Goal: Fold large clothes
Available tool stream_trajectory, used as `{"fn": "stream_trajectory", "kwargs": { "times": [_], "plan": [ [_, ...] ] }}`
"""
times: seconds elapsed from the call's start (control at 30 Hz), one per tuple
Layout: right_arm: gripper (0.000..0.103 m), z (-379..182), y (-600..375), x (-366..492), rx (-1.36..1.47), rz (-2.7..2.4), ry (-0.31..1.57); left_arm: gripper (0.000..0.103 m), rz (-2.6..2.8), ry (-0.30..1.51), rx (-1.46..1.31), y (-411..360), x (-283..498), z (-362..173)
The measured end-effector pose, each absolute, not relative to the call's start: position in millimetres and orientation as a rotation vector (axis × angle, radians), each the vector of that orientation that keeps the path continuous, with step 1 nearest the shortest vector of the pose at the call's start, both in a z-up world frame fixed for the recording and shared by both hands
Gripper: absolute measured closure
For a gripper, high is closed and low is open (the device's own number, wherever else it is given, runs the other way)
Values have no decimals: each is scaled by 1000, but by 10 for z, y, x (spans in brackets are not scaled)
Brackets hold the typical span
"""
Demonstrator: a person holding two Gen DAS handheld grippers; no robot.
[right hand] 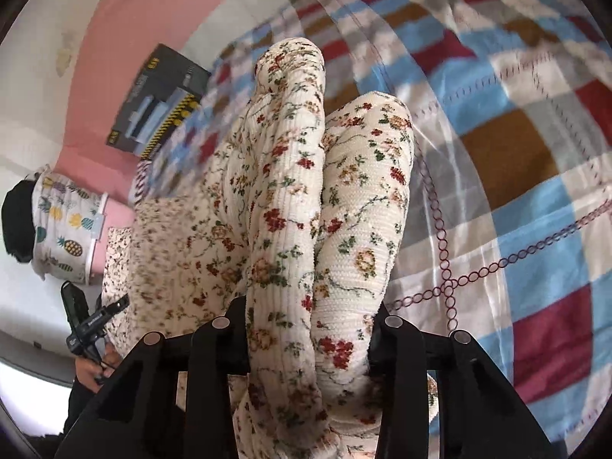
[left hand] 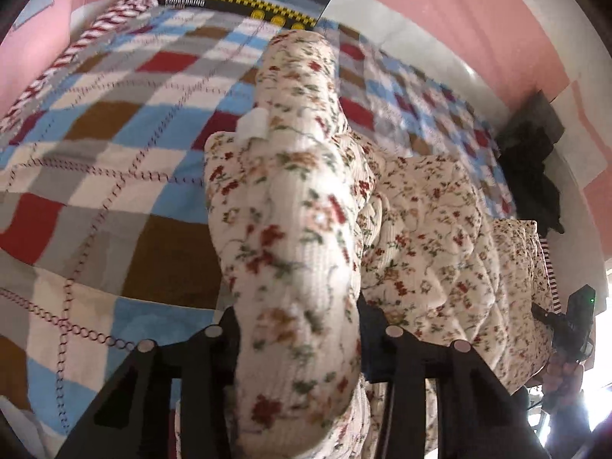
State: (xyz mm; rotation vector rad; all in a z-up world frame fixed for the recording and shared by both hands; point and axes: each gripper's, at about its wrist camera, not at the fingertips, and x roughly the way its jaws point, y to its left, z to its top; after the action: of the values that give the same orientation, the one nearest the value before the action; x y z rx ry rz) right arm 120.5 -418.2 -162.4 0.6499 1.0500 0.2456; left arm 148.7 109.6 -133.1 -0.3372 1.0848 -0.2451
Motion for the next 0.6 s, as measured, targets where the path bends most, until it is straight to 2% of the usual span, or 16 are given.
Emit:
{"fn": "stream_trajectory", "kwargs": {
  "times": [0.33, 0.6],
  "plan": [
    [64, -1416, -4086, 961, 615, 262, 1035, 62, -260, 1056, -371, 1316, 1221, -1185],
    [64, -1328, -3983, 1153, 604, 301, 1011, 62, -241, 1016, -380, 1514, 1198, -1047]
  ]
}}
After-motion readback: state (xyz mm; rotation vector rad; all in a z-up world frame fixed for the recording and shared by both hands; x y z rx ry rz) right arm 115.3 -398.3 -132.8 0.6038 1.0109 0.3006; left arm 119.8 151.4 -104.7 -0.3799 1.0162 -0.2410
